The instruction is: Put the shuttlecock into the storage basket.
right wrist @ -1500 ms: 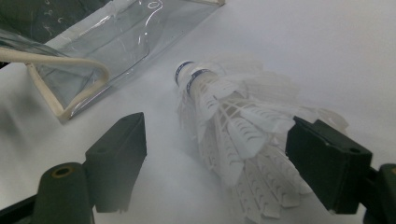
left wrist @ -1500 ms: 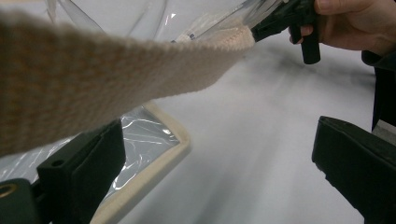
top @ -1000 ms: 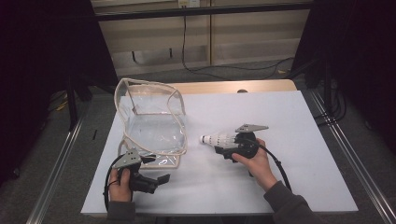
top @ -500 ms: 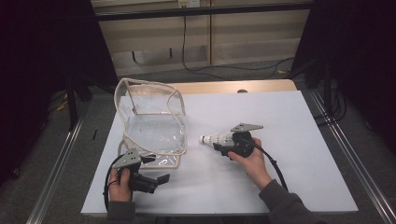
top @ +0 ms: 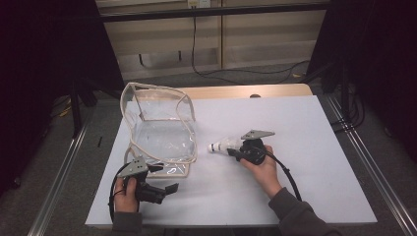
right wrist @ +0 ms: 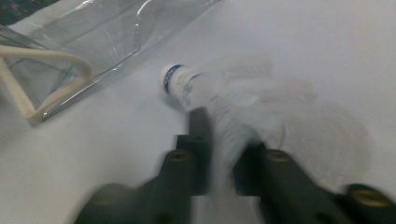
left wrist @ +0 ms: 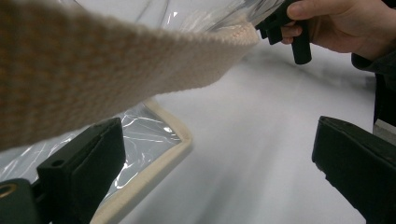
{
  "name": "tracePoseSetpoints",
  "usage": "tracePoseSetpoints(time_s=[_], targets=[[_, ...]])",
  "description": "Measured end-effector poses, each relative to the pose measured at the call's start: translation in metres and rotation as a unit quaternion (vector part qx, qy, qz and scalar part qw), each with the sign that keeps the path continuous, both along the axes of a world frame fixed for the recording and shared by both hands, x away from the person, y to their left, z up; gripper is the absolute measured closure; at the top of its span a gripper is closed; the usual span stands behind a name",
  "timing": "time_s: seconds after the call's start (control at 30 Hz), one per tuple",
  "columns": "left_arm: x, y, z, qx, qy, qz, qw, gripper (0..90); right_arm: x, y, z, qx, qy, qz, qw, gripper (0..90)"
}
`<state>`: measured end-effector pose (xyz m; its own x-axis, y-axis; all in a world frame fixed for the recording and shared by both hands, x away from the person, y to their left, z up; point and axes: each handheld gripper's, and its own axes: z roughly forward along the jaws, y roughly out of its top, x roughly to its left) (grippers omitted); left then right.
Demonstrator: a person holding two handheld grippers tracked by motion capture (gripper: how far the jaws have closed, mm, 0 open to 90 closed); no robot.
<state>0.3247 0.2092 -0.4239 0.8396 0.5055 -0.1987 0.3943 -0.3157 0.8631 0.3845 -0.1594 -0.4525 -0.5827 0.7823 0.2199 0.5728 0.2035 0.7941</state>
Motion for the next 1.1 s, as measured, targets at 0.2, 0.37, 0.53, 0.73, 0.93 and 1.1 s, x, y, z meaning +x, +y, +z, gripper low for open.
tracePoseSetpoints(time_s=[0.2,0.37,0.53,0.73,0.93,1.1], targets=[[0.000,0.000,0.000,-0.002,0.000,0.001,1.0000,2.9,0.000,-0.004,0.003,0.014,0.008,0.010,0.9998,85.7],[-0.001,0.000,0.000,-0.003,0.000,0.001,1.0000,2.9,0.000,-0.008,0.009,0.029,0.013,0.016,0.9994,87.2],[-0.001,0.000,0.001,-0.002,-0.001,0.001,1.0000,2.9,0.000,-0.013,0.012,0.054,0.024,0.019,0.9981,87.3],[-0.001,0.000,0.001,-0.004,0.000,0.002,1.0000,2.9,-0.002,-0.014,0.017,0.062,0.025,0.030,0.9973,87.2],[-0.001,0.001,0.001,-0.003,-0.002,0.001,1.0000,2.9,-0.002,-0.016,0.023,0.068,0.028,0.040,0.9965,87.2],[-0.002,0.000,0.001,-0.005,-0.001,0.002,1.0000,2.9,-0.002,-0.019,0.032,0.069,0.025,0.045,0.9963,87.2]])
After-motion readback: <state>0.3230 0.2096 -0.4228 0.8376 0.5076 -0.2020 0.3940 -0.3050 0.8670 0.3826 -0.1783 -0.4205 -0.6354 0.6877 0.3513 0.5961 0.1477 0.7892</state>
